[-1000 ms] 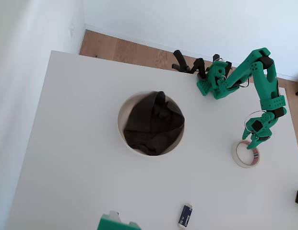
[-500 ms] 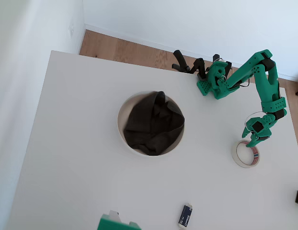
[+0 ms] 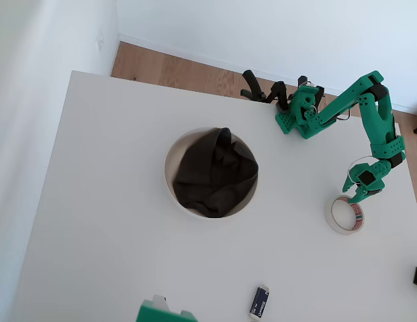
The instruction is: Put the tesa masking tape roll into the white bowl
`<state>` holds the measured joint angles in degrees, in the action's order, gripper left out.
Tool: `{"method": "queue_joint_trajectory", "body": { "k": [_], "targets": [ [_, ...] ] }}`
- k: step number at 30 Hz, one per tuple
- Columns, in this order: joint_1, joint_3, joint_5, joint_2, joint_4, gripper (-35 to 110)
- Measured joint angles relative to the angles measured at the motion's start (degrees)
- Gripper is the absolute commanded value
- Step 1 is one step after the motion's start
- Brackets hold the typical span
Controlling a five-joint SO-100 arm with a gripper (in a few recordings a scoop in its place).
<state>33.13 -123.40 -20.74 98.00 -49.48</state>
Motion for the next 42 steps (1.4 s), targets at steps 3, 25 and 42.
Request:
{"method": "queue_joint_trajectory", "body": {
  "k": [3, 25, 42],
  "targets": [
    [0.4, 0.0, 0.0, 0.0, 0.0, 8],
    [-0.7, 0.0, 1.3, 0.6, 0.7, -8],
    [-20.8, 16.9, 10.5, 30.7, -28.4, -8]
  ]
}}
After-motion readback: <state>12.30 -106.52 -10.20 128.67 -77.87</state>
